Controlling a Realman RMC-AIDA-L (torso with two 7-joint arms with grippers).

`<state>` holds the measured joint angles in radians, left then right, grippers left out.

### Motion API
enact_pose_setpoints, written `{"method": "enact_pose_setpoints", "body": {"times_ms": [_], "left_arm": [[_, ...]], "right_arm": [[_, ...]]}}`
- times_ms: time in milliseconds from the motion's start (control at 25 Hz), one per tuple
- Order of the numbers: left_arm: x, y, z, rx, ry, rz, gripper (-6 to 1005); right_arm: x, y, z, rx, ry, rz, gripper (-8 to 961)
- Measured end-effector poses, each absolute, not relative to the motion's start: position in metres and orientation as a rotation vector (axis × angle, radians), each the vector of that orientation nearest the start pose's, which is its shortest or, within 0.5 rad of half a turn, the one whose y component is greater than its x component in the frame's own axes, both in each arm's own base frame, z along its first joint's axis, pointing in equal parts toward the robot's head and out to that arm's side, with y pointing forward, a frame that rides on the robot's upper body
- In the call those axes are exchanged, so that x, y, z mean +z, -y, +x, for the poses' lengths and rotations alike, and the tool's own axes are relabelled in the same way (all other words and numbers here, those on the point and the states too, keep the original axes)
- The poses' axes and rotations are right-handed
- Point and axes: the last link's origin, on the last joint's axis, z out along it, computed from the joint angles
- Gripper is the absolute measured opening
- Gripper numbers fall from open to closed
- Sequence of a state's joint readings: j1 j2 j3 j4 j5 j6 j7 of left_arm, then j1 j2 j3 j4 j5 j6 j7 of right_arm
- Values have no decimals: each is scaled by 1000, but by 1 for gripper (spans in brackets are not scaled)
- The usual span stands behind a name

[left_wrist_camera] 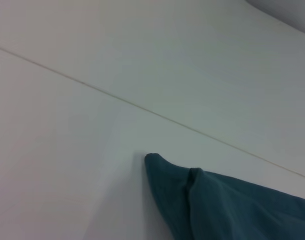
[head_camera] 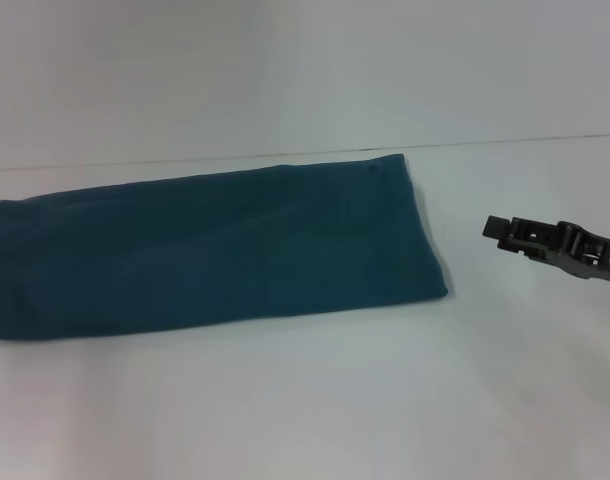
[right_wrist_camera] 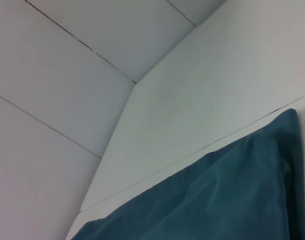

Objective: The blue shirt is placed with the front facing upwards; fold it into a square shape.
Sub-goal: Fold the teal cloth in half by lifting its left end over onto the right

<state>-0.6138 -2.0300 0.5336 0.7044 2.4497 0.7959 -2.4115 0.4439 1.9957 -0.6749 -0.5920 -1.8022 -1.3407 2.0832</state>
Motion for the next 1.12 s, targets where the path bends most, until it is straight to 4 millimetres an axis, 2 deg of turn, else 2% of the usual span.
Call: {"method": "enact_pose_setpoints", "body": {"times_ms": [160, 480, 1120], "left_arm": [[82, -408, -347, -409, 1545, -1624, 80], [93, -412, -307, -497, 1577, -1720, 80], [97, -431, -233, -537, 1563, -1857, 79]], "right_arm": [[44, -343, 317, 953, -1637, -2040, 537], [44, -343, 317, 953, -1637, -2039, 537], [44, -345, 315, 952, -1625, -2050, 536]]}}
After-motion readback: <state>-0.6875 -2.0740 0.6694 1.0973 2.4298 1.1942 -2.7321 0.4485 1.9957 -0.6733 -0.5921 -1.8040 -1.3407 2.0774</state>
